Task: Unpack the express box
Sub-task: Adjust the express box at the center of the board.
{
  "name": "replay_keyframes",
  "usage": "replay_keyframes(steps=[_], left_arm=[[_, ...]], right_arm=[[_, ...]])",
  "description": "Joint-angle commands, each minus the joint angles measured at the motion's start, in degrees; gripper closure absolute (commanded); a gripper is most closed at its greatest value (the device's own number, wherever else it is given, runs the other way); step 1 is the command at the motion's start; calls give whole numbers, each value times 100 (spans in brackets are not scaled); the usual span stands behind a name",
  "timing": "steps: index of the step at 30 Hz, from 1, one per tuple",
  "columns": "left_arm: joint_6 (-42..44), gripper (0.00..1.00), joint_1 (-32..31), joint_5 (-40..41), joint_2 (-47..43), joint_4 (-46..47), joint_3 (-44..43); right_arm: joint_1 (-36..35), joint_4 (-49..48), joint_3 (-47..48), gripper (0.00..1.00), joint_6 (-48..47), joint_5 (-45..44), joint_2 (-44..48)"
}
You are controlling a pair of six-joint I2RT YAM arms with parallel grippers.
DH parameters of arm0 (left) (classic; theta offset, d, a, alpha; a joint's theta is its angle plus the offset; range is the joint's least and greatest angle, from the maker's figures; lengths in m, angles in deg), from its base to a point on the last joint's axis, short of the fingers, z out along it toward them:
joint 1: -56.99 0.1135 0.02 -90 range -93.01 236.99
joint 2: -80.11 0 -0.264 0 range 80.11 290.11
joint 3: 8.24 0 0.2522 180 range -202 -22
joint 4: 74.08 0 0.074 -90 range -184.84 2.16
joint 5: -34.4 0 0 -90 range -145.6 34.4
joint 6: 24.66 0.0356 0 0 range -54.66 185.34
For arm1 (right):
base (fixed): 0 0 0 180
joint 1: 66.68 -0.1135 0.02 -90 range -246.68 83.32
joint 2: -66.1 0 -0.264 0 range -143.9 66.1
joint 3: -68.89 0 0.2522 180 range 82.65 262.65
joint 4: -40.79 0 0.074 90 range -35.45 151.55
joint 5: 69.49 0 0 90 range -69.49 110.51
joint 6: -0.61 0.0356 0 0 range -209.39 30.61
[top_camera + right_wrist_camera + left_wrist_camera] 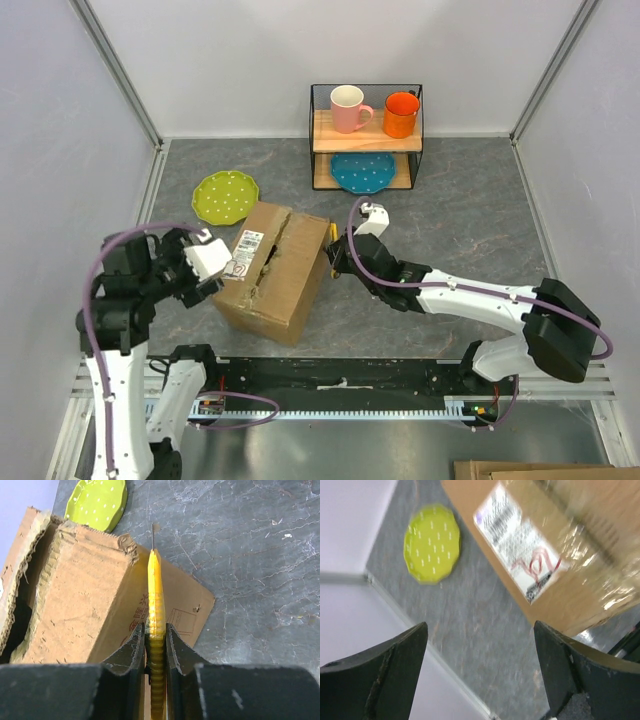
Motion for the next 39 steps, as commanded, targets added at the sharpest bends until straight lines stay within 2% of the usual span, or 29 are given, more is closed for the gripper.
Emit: replay_keyframes(steps=[1, 2, 4, 7, 10, 11, 13, 14, 16, 17, 20, 26, 29, 33, 35, 37, 38, 39], left_arm=[[812, 10, 27, 2259, -635, 774, 2053], [1101, 10, 36, 2856, -741, 1290, 2401], [1201, 11, 88, 3054, -899, 1515, 2972], [850, 12, 106, 3117, -594, 1639, 2933], [551, 12, 115, 2092, -390, 814, 2379], [559, 12, 115, 1375, -416, 638, 2291], [586, 11, 106, 694, -443, 251, 2115], [681, 11, 106, 38, -434, 93, 2062], [866, 10, 106, -572, -417, -467, 1912], [1197, 10, 106, -1053, -425, -680, 1895], [2084, 9, 106, -1636, -443, -1620, 1885], [2212, 10, 106, -1525, -311, -1833, 1956], [2124, 9, 115, -1489, -206, -1842, 1422], [1457, 9, 97, -1936, 390, -1825, -332], [1141, 12, 97, -2103, 960, -1790, -837], [1017, 17, 97, -2034, 1235, -1282, -1155], [807, 17, 97, -1886, 1331, -949, -1112], [718, 16, 97, -1806, 1350, -232, -946]], right_arm=[[70, -502, 228, 100, 95, 160, -137], [70, -503, 280, 100, 112, 186, -172], [87, -529, 351, 100, 95, 265, -251], [122, -556, 509, 100, 60, 405, -392], [201, -660, 676, 100, 33, 537, -533], [228, -713, 737, 100, 51, 642, -568], [333, -897, 808, 100, 33, 801, -691], [377, -916, 947, 100, 16, 993, -743], [526, -934, 1097, 100, -89, 1152, -884], [570, -934, 1220, 100, -116, 1223, -910], [790, -942, 1387, 100, -265, 1512, -981], [1098, -846, 1467, 100, -686, 2128, -893], [1282, -600, 1380, 100, -949, 2225, -534], [1335, -161, 1142, 100, -1214, 2382, 492], [1326, -55, 984, 100, -1224, 3215, 802], [1274, -168, 670, 100, -908, 3839, 1189], [1213, -291, 519, 100, -777, 4399, 1425], [1047, -362, 387, 100, -653, 4622, 1540]])
